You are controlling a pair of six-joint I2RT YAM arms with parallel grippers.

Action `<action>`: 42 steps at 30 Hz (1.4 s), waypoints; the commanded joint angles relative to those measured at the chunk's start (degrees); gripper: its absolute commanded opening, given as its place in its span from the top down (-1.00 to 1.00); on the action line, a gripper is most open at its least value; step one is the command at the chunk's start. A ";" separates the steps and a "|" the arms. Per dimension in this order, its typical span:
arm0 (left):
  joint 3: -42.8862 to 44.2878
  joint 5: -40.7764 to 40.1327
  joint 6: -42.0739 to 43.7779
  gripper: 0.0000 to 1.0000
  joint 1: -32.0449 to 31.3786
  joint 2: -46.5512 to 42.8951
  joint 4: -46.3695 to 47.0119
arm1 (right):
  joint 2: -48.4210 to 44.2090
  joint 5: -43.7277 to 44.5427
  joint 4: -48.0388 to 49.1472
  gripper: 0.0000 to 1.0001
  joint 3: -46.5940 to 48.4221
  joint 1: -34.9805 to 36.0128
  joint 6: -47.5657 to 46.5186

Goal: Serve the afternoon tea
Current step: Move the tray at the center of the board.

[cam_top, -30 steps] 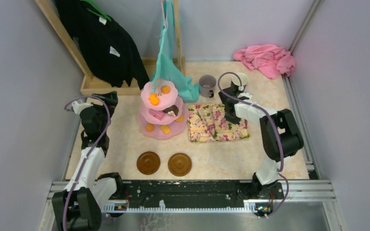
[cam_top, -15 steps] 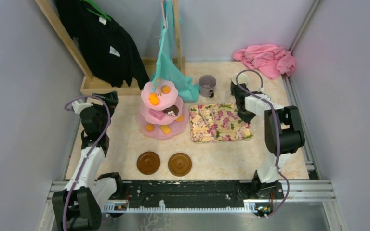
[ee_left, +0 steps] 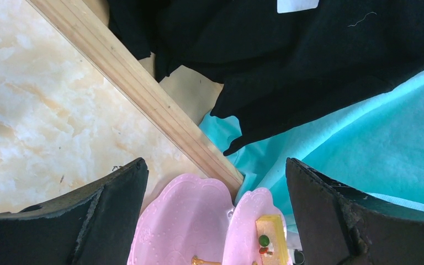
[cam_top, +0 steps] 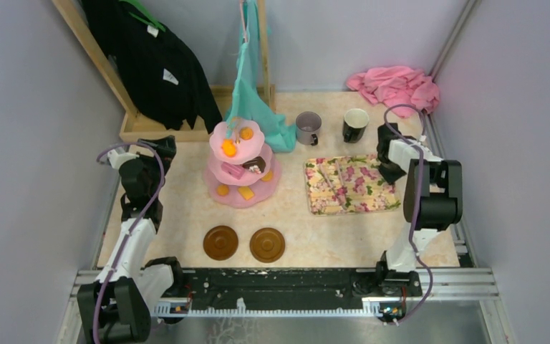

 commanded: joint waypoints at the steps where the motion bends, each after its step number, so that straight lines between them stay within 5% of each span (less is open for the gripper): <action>1: -0.31 1.18 1.05 -0.98 0.09 0.31 2.17 | 1.30 1.24 -1.67 1.00 2.44 -4.15 0.27; 17: 0.18 3.35 0.88 -0.98 -0.15 1.05 2.46 | 3.97 0.43 -3.14 1.00 6.83 -16.02 6.11; 24: 0.37 3.71 1.30 -0.98 -0.17 0.80 2.74 | 1.68 1.04 -1.46 1.00 7.18 -15.61 5.77; 33: 0.52 3.62 2.50 -0.98 -0.45 0.56 2.83 | -10.54 0.96 11.08 0.99 5.85 -8.23 -8.32; 38: 0.61 3.12 3.23 -0.98 -0.53 0.02 2.83 | -10.67 -0.84 11.35 0.86 8.80 -4.69 -13.79; 42: 0.76 3.41 3.32 -0.98 -0.49 -0.03 2.98 | -11.31 -5.01 14.98 0.49 7.35 -2.22 -18.36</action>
